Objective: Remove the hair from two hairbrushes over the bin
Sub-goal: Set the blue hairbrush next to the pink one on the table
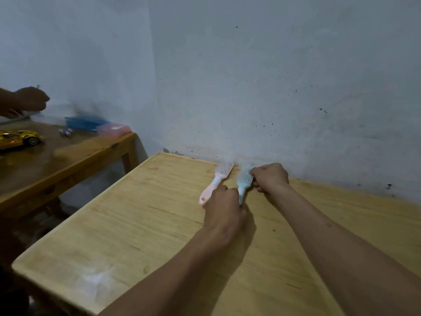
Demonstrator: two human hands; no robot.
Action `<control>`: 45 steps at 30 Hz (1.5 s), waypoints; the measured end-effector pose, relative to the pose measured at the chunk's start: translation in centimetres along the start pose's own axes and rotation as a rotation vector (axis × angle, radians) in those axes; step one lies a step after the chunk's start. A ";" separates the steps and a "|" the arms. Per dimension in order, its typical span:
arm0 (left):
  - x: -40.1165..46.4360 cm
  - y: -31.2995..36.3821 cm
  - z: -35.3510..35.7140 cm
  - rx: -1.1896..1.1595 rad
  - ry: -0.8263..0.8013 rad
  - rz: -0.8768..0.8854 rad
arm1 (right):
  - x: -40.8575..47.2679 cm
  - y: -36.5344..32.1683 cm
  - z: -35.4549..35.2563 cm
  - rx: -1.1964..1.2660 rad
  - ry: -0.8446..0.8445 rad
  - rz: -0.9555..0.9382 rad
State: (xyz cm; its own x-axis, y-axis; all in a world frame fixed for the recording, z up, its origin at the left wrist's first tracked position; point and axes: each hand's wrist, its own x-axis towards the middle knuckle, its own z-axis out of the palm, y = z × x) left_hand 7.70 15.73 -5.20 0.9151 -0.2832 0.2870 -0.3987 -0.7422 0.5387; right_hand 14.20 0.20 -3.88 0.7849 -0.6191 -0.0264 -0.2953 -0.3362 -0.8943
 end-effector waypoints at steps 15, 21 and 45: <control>2.1 0.0 0.9 -0.046 0.036 0.018 | 1.9 0.8 0.5 -0.050 0.033 -0.025; 2.5 0.4 0.7 -0.076 0.001 -0.034 | 2.3 0.4 0.5 -0.011 0.004 0.033; -0.3 -0.8 0.0 -0.317 -0.004 -0.065 | 1.8 -4.3 -3.1 0.115 0.139 -0.112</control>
State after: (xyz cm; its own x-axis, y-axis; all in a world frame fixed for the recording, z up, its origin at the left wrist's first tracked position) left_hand 7.71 16.47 -5.72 0.9393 -0.2440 0.2413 -0.3377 -0.5328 0.7760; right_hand 15.16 -1.68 1.29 0.7241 -0.6772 0.1307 -0.1400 -0.3298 -0.9336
